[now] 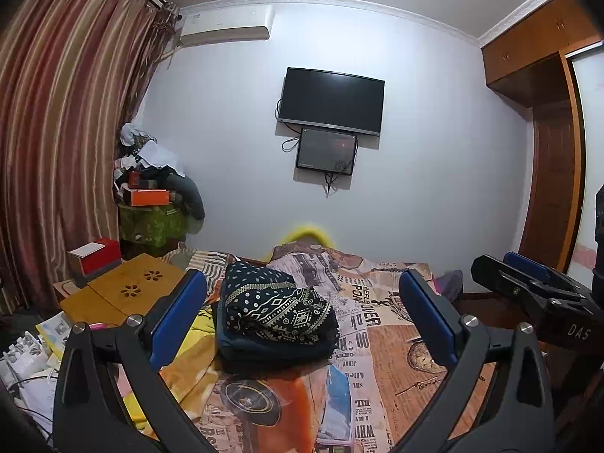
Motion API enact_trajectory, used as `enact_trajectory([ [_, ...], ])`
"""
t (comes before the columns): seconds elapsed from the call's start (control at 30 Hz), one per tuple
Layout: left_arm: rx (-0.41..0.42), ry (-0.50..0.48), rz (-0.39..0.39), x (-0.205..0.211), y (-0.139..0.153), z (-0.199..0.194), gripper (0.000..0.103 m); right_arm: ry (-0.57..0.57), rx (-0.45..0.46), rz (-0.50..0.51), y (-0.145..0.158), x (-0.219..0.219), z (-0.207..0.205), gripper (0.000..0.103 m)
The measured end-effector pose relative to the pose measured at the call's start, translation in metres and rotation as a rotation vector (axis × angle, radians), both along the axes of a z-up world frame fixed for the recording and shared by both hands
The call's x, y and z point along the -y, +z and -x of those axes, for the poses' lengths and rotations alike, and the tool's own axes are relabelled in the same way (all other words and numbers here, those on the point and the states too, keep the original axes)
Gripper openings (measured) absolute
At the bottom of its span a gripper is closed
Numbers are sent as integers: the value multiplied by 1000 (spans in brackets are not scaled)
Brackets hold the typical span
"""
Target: Fold large clothes
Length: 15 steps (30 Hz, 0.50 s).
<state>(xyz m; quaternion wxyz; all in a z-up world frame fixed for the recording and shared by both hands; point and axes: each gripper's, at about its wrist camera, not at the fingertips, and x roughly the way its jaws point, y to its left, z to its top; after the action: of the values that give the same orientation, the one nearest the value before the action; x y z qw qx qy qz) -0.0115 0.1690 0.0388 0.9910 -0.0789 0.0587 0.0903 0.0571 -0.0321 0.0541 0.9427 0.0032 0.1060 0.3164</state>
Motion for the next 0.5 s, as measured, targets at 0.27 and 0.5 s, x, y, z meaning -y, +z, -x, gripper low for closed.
enact_trajectory([
  [0.27, 1, -4, 0, 0, 1, -1, 102, -2, 0, 2, 0, 0, 0, 102],
  [0.5, 1, -1, 3, 0, 2, -2, 102, -5, 0, 1, 0, 0, -1, 102],
])
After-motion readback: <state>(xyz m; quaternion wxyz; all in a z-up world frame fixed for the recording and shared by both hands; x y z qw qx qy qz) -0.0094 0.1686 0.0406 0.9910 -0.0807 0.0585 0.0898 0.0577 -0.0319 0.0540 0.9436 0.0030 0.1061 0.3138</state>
